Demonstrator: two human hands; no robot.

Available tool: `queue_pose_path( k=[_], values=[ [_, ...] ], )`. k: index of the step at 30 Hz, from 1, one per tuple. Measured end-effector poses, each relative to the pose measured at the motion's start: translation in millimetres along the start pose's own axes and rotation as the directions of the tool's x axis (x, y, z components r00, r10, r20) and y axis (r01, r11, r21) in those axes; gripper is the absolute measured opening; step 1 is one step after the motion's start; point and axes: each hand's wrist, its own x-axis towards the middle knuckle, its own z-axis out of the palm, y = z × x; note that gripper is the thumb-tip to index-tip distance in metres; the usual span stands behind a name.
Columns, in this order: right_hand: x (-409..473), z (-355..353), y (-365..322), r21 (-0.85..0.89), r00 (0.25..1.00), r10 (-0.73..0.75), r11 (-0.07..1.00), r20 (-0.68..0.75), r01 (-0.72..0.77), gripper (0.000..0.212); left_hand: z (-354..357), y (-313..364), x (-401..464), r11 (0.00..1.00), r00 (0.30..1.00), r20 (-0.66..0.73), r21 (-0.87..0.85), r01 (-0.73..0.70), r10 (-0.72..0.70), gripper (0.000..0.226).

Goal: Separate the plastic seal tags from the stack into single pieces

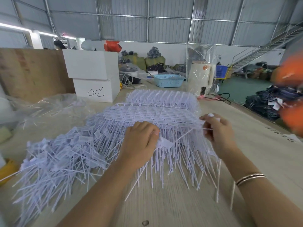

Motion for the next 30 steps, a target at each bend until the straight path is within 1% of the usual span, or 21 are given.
queue_pose_path(
  k=[2,3,4,6,8,9,11,13,15,16,17,19,21,22,23,24,26,28,30],
  values=[
    [8.6,-14.2,-4.4,0.248,0.994,0.069,0.968,-0.083,-0.046,0.023,-0.2,0.8,0.3,1.0,1.0,0.011,0.022,-0.006,0.006,0.053],
    [10.8,-19.1,-4.0,0.351,0.991,0.108,0.934,-0.085,-0.072,0.021,-0.5,-1.0,0.0,1.0,0.999,0.033,0.026,0.003,-0.004,0.053],
    [11.5,-22.1,-1.8,0.421,0.989,0.137,0.901,-0.057,-0.101,0.019,-0.6,-4.6,-0.8,0.999,0.997,0.072,0.027,0.021,-0.023,0.053],
    [8.2,-21.3,4.2,0.466,0.984,0.151,0.867,0.092,-0.176,0.019,0.6,-13.7,-4.4,0.998,0.981,0.185,0.047,0.052,-0.06,0.052],
    [0.9,-12.1,8.1,0.407,0.943,0.144,0.875,0.3,-0.263,0.024,2.8,-19.9,-7.3,0.994,0.962,0.264,0.105,0.04,-0.066,0.047],
    [-3.2,-6.4,8.9,0.353,0.907,0.15,0.886,0.394,-0.3,0.029,3.3,-21.2,-8.0,0.993,0.962,0.268,0.12,0.022,-0.054,0.041],
    [-12.1,4.8,8.7,0.221,0.818,0.169,0.915,0.55,-0.338,0.031,2.9,-22.6,-7.2,0.99,0.977,0.213,0.138,-0.012,-0.018,0.033],
    [-21.7,12.1,6.9,0.066,0.717,0.208,0.94,0.665,-0.334,0.025,2.1,-25.2,-5.3,0.981,0.992,0.125,0.193,-0.013,-0.011,0.029],
    [-30.0,17.4,4.6,-0.089,0.641,0.259,0.955,0.723,-0.285,0.018,1.3,-27.2,-3.6,0.974,0.999,0.034,0.224,0.023,-0.031,0.031],
    [-33.7,20.9,4.0,-0.162,0.628,0.281,0.957,0.726,-0.241,0.016,1.3,-28.1,-3.3,0.974,0.999,-0.012,0.222,0.04,-0.038,0.033],
    [-37.4,25.4,4.0,-0.219,0.637,0.294,0.956,0.713,-0.196,0.015,0.9,-28.6,-3.0,0.974,0.997,-0.055,0.217,0.058,-0.047,0.035],
    [-43.4,36.1,5.8,-0.279,0.71,0.275,0.953,0.649,-0.115,0.012,-1.3,-27.8,-1.7,0.977,0.988,-0.128,0.181,0.112,-0.089,0.041],
    [-47.3,45.4,10.2,-0.348,0.801,0.211,0.937,0.561,-0.003,0.01,-3.8,-24.3,0.6,0.982,0.972,-0.182,0.091,0.166,-0.147,0.041],
    [-48.3,48.6,13.3,-0.418,0.837,0.164,0.904,0.523,0.084,0.011,-5.2,-22.3,2.2,0.983,0.964,-0.206,0.033,0.18,-0.17,0.041],
    [-49.3,50.5,16.5,-0.489,0.852,0.116,0.854,0.511,0.177,0.014,-6.8,-20.2,3.5,0.983,0.958,-0.22,-0.027,0.183,-0.184,0.04],
    [-50.6,51.6,19.0,-0.532,0.845,0.08,0.807,0.528,0.256,0.017,-9.0,-18.1,4.4,0.982,0.958,-0.219,-0.082,0.17,-0.184,0.039],
    [-52.0,53.0,21.0,-0.541,0.805,0.042,0.761,0.592,0.359,0.022,-13.8,-13.4,5.5,0.983,0.975,-0.187,-0.16,0.091,-0.121,0.037],
    [-52.0,52.1,21.7,-0.528,0.769,0.052,0.756,0.638,0.387,0.026,-18.2,-7.7,5.8,0.984,0.987,-0.161,-0.175,-0.008,-0.021,0.037],
    [-50.9,49.3,20.9,-0.532,0.725,0.092,0.743,0.682,0.406,0.026,-21.8,-2.4,6.1,0.981,0.985,-0.168,-0.184,-0.067,0.035,0.038]
  ],
)
